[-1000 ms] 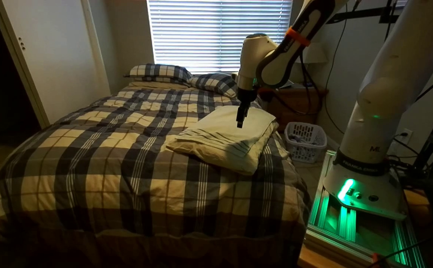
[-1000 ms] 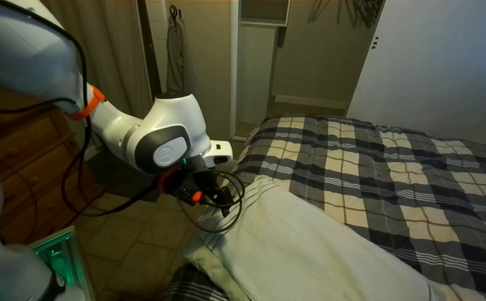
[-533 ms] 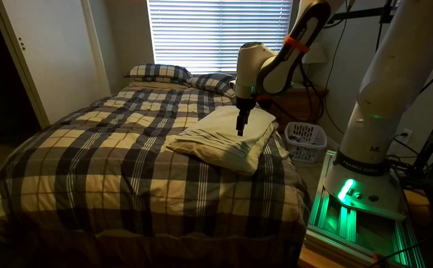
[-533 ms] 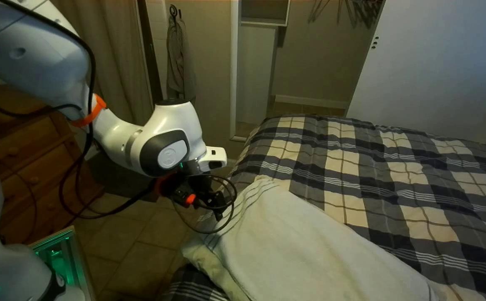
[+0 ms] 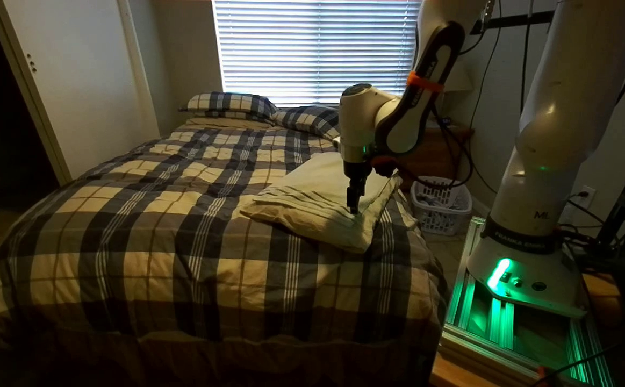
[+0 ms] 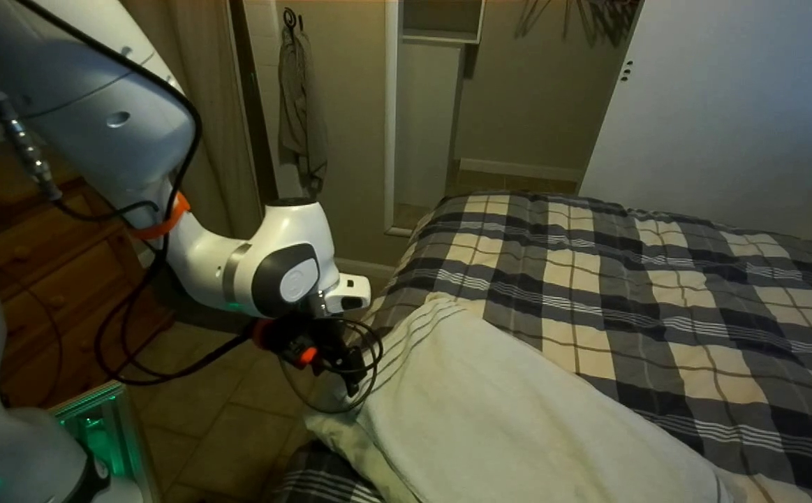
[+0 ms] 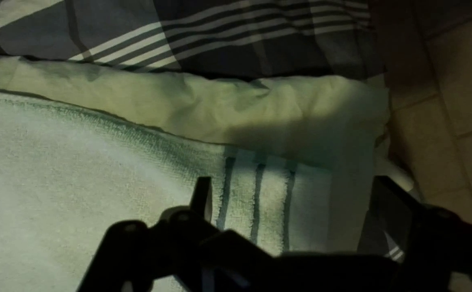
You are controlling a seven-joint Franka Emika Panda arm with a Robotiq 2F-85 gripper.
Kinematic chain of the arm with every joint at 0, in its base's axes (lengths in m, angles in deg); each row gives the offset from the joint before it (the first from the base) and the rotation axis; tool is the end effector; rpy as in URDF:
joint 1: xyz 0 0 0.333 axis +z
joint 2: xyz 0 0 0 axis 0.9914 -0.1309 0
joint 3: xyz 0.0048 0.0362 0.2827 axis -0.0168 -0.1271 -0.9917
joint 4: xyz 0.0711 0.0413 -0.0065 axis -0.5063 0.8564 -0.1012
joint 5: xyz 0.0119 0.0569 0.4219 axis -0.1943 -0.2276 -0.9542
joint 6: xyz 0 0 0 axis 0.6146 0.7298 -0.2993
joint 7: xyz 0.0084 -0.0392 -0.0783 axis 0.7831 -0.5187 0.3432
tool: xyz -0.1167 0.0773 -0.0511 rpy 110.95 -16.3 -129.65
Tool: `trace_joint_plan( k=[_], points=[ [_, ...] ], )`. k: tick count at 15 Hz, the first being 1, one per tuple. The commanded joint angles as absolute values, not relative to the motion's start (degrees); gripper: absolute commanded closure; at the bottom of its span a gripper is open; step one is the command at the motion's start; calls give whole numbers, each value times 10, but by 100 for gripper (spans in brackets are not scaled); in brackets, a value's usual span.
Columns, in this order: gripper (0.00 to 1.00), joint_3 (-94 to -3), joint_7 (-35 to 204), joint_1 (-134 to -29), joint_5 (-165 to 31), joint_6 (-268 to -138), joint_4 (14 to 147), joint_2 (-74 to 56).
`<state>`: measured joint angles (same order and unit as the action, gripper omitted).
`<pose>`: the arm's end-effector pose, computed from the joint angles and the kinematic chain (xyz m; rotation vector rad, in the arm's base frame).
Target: Fold the towel into a triangle twice.
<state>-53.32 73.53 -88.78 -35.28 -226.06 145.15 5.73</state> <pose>0.3992 -0.0221 0.1037 2.9019 0.3007 -0.0057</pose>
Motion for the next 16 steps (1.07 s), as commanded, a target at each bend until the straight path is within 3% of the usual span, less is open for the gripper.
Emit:
trace_joint_plan(
  k=[1, 16],
  points=[
    [0, -525, 674, -887, -285, -2283, 1427, 16],
    [0, -519, 610, -872, -232, -2271, 1344, -108]
  ],
)
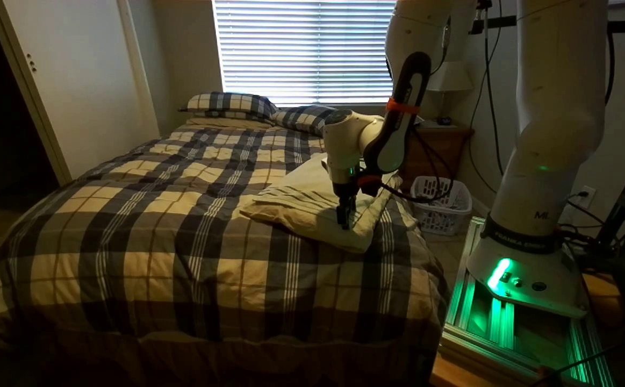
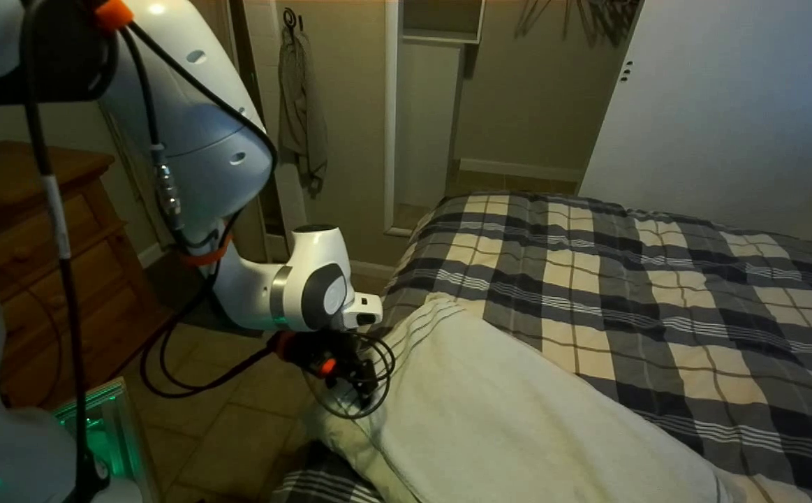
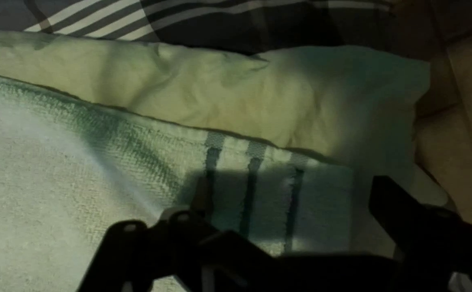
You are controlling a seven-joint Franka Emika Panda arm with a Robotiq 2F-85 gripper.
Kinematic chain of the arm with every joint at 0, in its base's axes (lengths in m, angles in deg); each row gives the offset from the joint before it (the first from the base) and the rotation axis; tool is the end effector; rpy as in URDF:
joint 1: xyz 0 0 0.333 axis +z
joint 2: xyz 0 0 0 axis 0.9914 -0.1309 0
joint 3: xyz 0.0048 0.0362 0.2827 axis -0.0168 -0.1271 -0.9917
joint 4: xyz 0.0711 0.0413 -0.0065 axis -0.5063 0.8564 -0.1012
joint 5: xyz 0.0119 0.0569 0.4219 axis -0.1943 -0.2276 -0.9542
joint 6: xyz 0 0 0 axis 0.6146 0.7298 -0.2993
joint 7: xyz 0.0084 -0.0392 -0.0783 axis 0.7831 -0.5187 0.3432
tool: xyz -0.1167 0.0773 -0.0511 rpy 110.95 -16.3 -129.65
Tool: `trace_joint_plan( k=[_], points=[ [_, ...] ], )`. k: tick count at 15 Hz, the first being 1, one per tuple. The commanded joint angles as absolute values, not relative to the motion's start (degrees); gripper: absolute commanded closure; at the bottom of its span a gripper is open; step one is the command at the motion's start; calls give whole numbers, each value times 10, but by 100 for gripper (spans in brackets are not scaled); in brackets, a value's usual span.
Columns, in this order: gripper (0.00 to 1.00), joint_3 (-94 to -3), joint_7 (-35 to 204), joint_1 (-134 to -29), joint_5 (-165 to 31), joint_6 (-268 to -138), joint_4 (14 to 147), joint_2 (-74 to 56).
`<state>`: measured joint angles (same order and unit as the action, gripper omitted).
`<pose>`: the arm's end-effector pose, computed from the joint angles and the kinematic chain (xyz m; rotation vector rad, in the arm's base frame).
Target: Fold the towel into a triangle twice.
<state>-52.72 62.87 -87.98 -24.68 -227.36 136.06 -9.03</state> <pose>0.4165 -0.0155 0.0438 2.8692 0.3082 -0.0681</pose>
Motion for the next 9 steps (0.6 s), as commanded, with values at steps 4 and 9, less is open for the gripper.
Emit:
trace_joint_plan(
  k=[4, 9],
  points=[
    [33, -515, 609, -871, -230, -2268, 1340, -108],
    [69, -510, 612, -872, -233, -2265, 1343, -96]
  ],
)
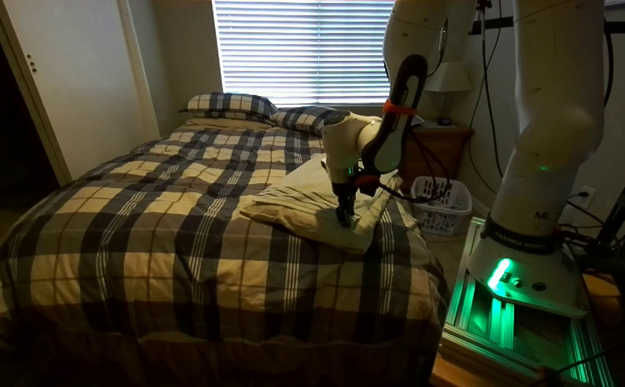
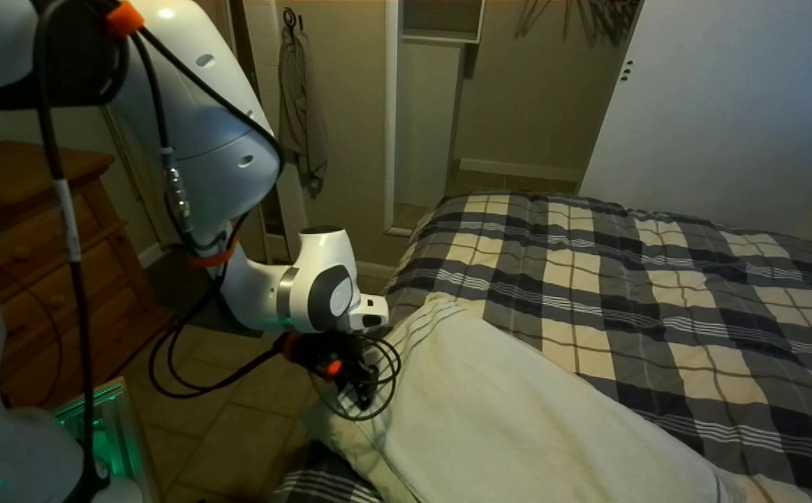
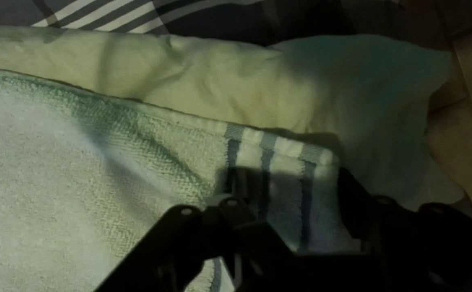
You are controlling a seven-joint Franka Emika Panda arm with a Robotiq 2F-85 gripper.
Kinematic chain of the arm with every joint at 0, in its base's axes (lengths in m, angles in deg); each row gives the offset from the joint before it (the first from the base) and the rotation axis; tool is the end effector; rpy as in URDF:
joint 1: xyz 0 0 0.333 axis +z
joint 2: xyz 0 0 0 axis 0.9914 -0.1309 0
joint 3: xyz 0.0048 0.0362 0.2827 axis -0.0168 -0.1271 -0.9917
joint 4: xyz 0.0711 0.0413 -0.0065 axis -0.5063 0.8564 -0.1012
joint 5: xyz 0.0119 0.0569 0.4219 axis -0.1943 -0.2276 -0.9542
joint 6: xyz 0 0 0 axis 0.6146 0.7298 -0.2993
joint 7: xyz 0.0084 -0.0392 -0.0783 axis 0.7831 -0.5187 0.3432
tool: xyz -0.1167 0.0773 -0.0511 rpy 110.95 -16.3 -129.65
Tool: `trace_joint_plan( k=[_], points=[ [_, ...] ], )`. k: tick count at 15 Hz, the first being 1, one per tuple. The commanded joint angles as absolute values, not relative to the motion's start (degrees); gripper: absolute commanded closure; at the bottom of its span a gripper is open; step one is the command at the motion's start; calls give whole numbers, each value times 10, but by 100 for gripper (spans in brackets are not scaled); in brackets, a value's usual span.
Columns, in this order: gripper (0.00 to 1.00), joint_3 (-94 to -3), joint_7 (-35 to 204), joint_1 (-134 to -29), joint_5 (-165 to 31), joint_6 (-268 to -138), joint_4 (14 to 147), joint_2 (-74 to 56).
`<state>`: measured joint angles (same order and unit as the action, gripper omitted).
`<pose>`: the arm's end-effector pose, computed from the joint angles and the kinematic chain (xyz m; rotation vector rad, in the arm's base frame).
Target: Fold the towel into a triangle twice.
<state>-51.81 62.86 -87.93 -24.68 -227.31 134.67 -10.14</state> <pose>0.4234 -0.0236 0.0418 2.8660 0.2857 -0.0661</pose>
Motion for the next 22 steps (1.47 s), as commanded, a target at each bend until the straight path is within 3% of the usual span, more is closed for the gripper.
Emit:
trace_joint_plan(
  k=[1, 5, 8, 10, 11, 13, 14, 15, 16, 17, 18, 19, 21, 22],
  points=[
    [75, -511, 614, -872, -235, -2264, 1346, -92],
    [100, -519, 643, -880, -246, -2265, 1355, -74],
    [99, -512, 638, -876, -232, -2255, 1359, -48],
    [92, -513, 640, -877, -234, -2250, 1360, -36],
    [68, -516, 645, -878, -240, -2246, 1359, -35],
    [64, -517, 650, -878, -241, -2243, 1355, -35],
    [91, -518, 653, -879, -243, -2244, 1354, -35],
    [93, -517, 654, -879, -242, -2244, 1354, -35],
    [61, -518, 656, -879, -244, -2245, 1354, -35],
    [58, -518, 657, -879, -244, -2246, 1354, -34],
    [95, -518, 658, -880, -244, -2247, 1354, -34],
    [58, -517, 657, -879, -244, -2247, 1355, -34],
    [47, -517, 656, -879, -243, -2247, 1356, -30],
    [47, -517, 656, -879, -242, -2247, 1358, -27]
  ],
)
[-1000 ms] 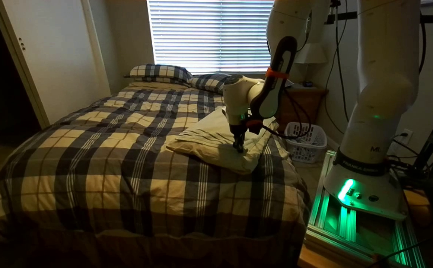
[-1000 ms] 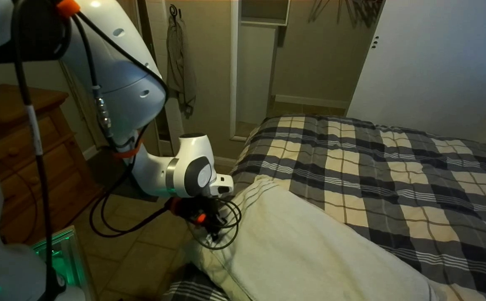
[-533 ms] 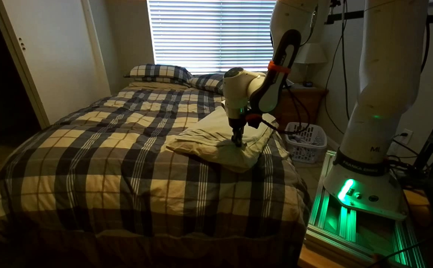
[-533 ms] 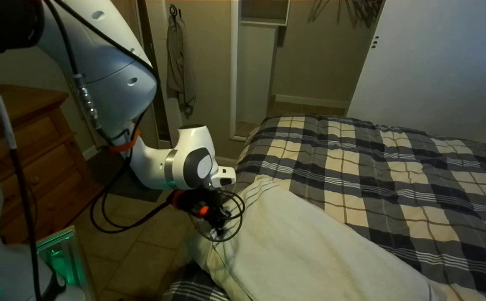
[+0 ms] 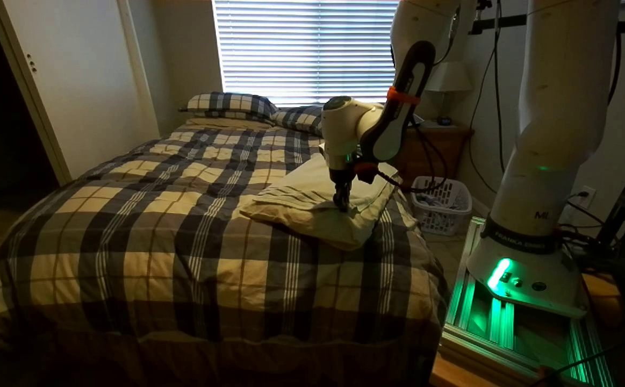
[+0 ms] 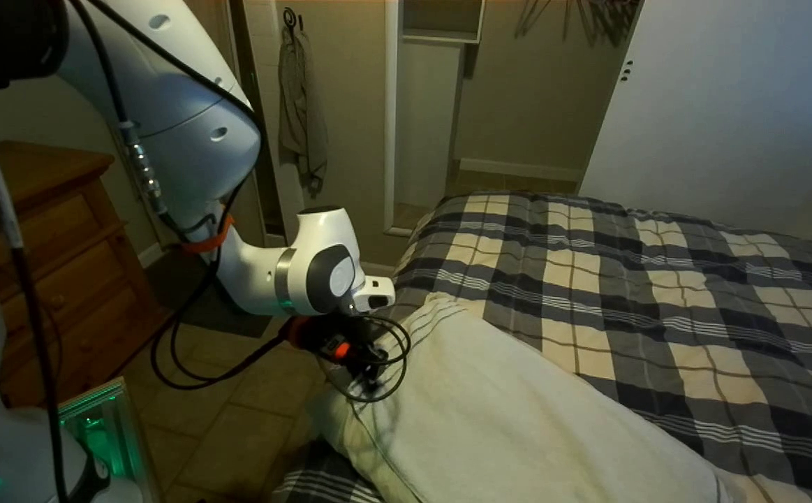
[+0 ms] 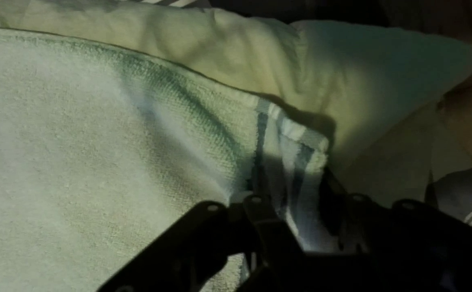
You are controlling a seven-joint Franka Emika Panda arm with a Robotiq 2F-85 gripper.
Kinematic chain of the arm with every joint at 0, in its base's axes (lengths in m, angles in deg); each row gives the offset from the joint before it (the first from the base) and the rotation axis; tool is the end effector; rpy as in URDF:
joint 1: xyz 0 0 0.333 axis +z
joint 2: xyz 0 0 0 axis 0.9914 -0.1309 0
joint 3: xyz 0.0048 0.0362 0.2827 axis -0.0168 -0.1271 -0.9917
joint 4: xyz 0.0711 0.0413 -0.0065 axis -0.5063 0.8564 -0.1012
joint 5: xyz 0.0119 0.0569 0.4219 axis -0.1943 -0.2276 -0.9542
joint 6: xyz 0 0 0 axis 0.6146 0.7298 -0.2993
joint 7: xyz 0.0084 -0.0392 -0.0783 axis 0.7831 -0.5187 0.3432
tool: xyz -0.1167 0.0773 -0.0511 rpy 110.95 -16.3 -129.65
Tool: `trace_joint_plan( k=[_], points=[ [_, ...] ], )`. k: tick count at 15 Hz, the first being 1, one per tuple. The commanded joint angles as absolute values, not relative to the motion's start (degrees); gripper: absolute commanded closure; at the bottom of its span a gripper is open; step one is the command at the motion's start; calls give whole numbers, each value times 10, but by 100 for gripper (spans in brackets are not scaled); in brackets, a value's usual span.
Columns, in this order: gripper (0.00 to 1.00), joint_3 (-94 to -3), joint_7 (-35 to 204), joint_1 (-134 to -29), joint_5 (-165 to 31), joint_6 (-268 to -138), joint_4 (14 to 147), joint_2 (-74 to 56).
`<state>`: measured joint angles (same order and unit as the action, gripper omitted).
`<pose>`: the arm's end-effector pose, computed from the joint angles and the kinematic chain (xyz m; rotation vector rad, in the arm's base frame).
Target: Fold the towel into a triangle twice.
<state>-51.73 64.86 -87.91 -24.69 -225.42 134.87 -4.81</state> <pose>0.4429 -0.0300 0.0792 2.8297 0.3072 0.0120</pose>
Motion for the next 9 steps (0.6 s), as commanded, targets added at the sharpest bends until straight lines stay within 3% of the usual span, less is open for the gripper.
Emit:
trace_joint_plan(
  k=[1, 3, 6, 9],
  points=[
    [73, -517, 656, -879, -242, -2248, 1359, -24],
    [79, -516, 654, -879, -240, -2246, 1362, -15],
    [100, -516, 656, -880, -241, -2246, 1364, -6],
    [100, -515, 684, -888, -244, -2257, 1367, -1]
  ],
)
